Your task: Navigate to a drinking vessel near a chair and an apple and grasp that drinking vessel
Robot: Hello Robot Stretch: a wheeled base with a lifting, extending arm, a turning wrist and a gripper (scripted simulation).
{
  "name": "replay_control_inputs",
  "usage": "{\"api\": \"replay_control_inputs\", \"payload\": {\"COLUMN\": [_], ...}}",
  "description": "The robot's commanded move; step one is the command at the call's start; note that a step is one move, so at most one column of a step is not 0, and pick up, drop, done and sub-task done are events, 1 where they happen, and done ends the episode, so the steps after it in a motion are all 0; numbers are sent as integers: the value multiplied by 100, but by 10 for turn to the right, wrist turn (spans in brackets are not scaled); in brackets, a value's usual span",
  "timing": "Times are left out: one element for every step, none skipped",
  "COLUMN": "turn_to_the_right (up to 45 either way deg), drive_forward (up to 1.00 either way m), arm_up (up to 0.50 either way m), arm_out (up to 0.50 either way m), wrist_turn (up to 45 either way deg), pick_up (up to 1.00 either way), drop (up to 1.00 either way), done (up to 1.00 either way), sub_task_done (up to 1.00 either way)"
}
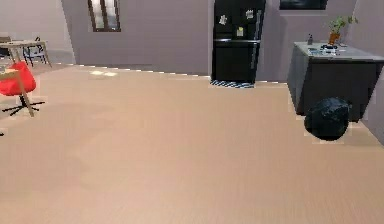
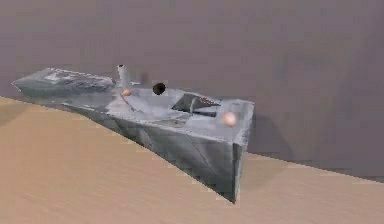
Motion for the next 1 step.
{"api": "replay_control_inputs", "payload": {"turn_to_the_right": [450], "drive_forward": [0], "arm_up": [0], "arm_out": [0], "wrist_turn": [0], "pick_up": [0], "drop": [0], "done": [0], "sub_task_done": [0]}}
